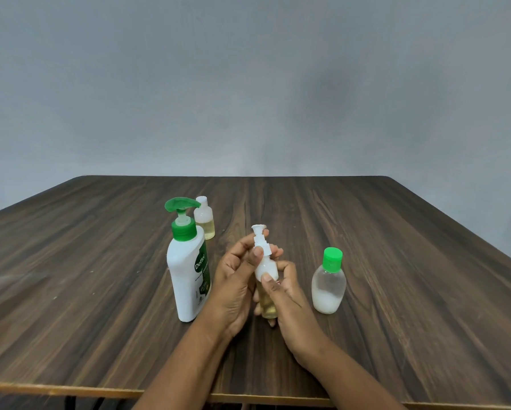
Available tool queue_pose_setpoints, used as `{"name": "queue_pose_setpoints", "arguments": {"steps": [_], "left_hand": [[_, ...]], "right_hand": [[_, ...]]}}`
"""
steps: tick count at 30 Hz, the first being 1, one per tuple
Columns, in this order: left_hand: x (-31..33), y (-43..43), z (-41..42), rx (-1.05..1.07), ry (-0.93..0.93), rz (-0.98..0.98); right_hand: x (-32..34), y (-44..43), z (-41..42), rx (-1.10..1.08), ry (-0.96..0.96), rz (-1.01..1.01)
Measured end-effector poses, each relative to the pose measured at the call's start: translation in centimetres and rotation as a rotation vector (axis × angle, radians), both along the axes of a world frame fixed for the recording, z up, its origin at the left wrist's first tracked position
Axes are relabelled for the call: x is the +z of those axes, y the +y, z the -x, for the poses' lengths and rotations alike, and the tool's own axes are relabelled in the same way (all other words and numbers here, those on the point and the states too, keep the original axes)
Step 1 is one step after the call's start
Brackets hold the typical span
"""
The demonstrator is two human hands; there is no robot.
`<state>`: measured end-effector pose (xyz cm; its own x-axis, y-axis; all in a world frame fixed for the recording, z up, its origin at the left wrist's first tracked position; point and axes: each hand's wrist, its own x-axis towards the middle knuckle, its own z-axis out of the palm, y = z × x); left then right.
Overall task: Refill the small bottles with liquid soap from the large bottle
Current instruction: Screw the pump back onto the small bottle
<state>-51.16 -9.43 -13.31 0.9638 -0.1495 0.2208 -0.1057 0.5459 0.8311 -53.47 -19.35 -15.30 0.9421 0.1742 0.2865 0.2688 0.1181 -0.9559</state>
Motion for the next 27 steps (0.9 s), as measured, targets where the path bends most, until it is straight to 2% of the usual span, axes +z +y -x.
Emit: {"name": "queue_pose_setpoints", "arguments": {"steps": [3, 7, 13, 16, 19, 24, 27], "left_hand": [[-0.1, 0.1, -0.2, -0.005, -0.038, -0.070], [-0.1, 0.4, -0.3, -0.053, -0.038, -0.032], [0.0, -0.2, -0.5, 0.052, 0.049, 0.033], [0.1, -0.2, -0.4, -0.001, 0.051, 0.015], [0.2, 0.0, -0.2, -0.077, 0.051, 0.075], [0.1, 0.3, 0.0, -0.266, -0.031, 0.161], [0.0, 0.3, 0.1, -0.250, -0.060, 0.094]], "right_hand": [[0.1, -0.1, -0.1, 0.027, 0.053, -0.064], [0.1, -0.2, 0.1, 0.048, 0.064, -0.098], [-0.7, 0.0, 0.1, -0.209, -0.216, 0.259], [-0.7, 0.2, 0.1, -0.272, -0.246, 0.276], [-0.1, 0.1, 0.3, -0.204, -0.117, 0.118], [1.4, -1.1, 1.3, 0.219, 0.272, -0.291], [1.4, -1.2, 1.1, 0.306, 0.359, -0.383]]}}
